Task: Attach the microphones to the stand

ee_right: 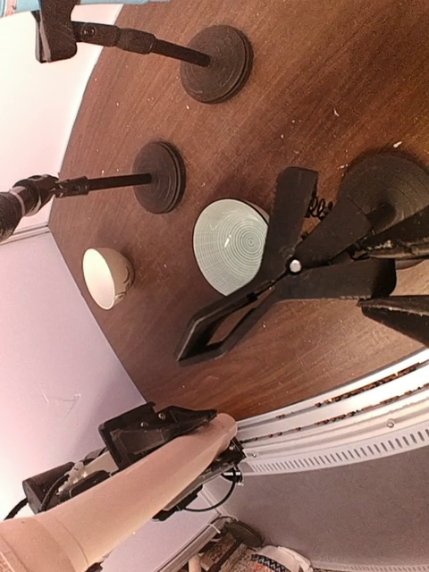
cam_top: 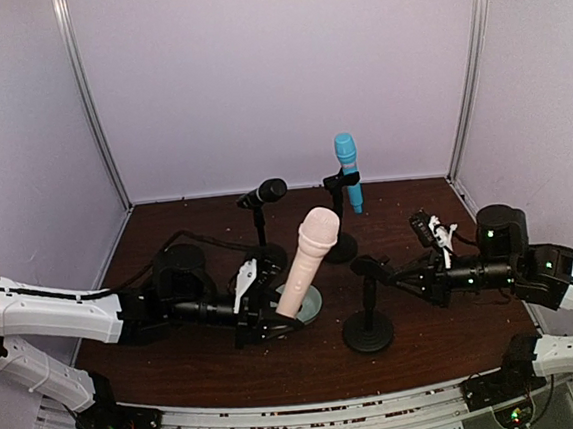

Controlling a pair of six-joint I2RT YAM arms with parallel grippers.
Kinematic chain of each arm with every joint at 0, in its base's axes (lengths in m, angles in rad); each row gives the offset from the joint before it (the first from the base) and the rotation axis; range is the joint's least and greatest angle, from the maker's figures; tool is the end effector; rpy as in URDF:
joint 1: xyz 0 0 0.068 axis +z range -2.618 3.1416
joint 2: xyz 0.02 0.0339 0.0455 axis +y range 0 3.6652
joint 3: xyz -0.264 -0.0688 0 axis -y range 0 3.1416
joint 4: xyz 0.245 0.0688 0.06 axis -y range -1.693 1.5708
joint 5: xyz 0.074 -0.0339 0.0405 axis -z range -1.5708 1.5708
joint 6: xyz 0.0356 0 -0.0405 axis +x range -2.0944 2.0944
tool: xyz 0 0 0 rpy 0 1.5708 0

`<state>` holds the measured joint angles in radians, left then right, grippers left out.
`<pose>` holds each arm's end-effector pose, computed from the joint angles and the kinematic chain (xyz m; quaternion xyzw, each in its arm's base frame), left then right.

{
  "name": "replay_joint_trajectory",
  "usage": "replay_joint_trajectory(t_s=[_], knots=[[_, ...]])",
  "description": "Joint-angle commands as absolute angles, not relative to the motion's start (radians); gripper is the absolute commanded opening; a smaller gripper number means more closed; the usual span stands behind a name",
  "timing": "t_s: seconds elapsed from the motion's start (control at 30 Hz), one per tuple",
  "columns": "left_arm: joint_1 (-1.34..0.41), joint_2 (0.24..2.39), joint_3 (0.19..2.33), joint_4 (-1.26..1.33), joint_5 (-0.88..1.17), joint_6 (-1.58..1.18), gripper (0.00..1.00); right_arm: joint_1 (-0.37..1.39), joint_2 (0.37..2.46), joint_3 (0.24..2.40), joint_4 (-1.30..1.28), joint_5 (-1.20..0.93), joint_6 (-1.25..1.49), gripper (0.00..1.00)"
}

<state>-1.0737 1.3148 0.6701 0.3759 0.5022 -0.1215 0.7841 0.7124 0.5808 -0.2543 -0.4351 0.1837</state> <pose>0.1215 -0.2600 0.2417 0.4870 0.6158 -0.4937 0.3740 0.1094 0.1303 0.2734 -0.3547 0.7382 0.4122 0.3993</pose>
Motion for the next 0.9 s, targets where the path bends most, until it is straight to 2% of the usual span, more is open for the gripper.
replay_joint_trajectory(t_s=[0.0,0.4,0.87], knots=[[-1.075,1.304,0.699,0.390,0.504,-0.117,0.02,0.801,0.710,0.573,-0.114,-0.514,0.193,0.00],[-1.072,1.206,0.664,0.314,0.441,-0.096,0.01,0.898,0.815,0.589,0.080,-0.508,0.214,0.00],[-1.069,1.031,0.561,0.282,0.364,-0.124,0.01,1.058,1.095,0.683,0.353,-0.477,0.224,0.00]])
